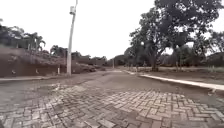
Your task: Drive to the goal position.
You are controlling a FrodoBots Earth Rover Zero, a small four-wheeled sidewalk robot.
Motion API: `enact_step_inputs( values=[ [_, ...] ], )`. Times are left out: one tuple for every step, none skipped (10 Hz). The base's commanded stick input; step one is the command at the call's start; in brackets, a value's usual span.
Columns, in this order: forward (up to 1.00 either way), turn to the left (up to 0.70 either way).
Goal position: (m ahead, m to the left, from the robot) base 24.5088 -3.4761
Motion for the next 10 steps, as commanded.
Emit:
enact_step_inputs(
  values=[
    [1.0, 0.0],
    [1.0, 0.0],
    [1.0, 0.0],
    [1.0, 0.0],
    [1.0, 0.0],
    [1.0, 0.0],
    [1.0, 0.0],
    [1.0, 0.0],
    [1.0, 0.0],
    [1.0, 0.0]
  ],
)
